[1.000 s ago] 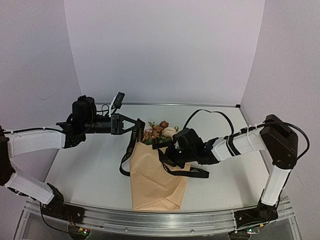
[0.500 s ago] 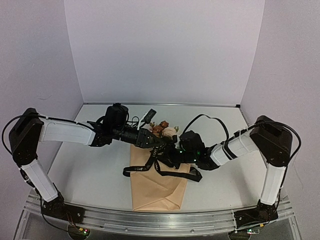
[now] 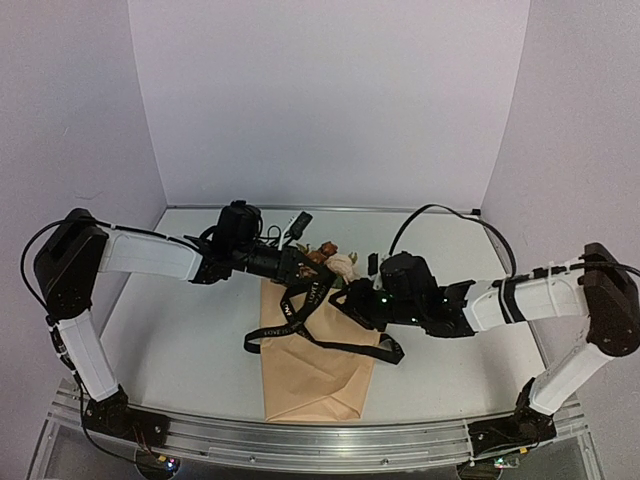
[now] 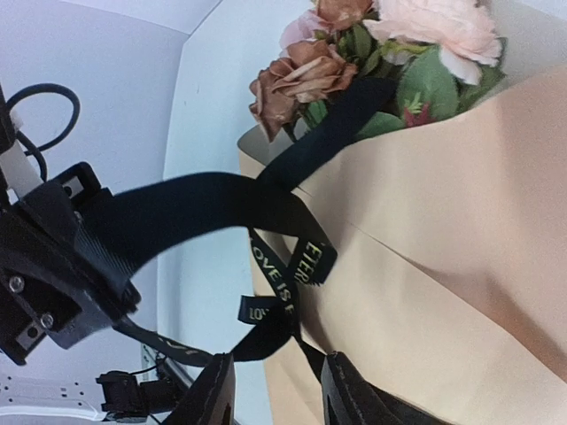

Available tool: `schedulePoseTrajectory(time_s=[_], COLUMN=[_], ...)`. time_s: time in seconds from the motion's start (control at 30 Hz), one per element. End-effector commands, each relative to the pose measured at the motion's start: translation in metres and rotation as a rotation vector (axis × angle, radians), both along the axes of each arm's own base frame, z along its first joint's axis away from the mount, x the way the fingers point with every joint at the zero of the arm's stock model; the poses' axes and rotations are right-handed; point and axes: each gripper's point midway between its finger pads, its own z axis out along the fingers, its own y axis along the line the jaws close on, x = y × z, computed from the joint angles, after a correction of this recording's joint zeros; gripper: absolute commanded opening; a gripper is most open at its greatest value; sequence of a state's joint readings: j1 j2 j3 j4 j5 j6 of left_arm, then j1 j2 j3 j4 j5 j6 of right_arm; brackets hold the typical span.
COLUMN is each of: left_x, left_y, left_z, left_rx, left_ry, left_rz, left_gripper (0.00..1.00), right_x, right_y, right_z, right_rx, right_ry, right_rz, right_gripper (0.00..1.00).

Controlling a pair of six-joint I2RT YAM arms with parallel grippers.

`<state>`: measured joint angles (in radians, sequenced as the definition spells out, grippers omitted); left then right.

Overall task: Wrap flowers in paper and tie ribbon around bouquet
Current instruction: Pass from the left arm to the right

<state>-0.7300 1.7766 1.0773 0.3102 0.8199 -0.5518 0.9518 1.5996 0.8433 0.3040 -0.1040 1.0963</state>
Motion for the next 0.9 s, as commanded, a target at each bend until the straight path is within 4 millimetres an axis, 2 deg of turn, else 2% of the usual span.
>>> schedulePoseTrajectory(time_s=[0.0, 0.13, 0.23, 0.33, 0.5, 0.77, 0.87], left_x=[-0.001, -0.004, -0.011, -0.016, -0.018, -0.019, -0.020], left_y=[-0.011, -0.017, -0.022, -0.023, -0.024, -0.026, -0.026], left_z=[0.010, 0.000, -0.004, -0.003, 0.010, 0.017, 0.018], left_rx=[-0.026, -0.003, 0.013, 0.006, -0.019, -0.034, -0.036], left_ry=[0.010, 0.044, 0.056, 0.058, 0.054, 0.072, 0.078], left_rz=[-0.066, -0.121, -0.174, -0.204, -0.224, -0.243, -0.245], left_gripper=[0.00, 0.00, 0.00, 0.00, 0.00, 0.00, 0.00], right_x=[-0.004, -0.004, -0.002, 0.001, 0.000, 0.019, 0.028], right_y=[-0.040, -0.051, -0.051, -0.046, -0.047, -0.014, -0.008], right_z=[0.011, 0.021, 0.024, 0.033, 0.019, 0.008, 0.008], right_rx=[-0.108, -0.136, -0.163, -0.221, -0.332, -0.371, -0.364], right_ry=[-0.112, -0.177, -0.215, -0.305, -0.435, -0.489, -0.505], right_rz=[-0.087, -0.097, -0.087, -0.022, 0.074, 0.131, 0.105], right_gripper=[0.40, 0.53, 0.58, 0.56, 0.52, 0.52, 0.54])
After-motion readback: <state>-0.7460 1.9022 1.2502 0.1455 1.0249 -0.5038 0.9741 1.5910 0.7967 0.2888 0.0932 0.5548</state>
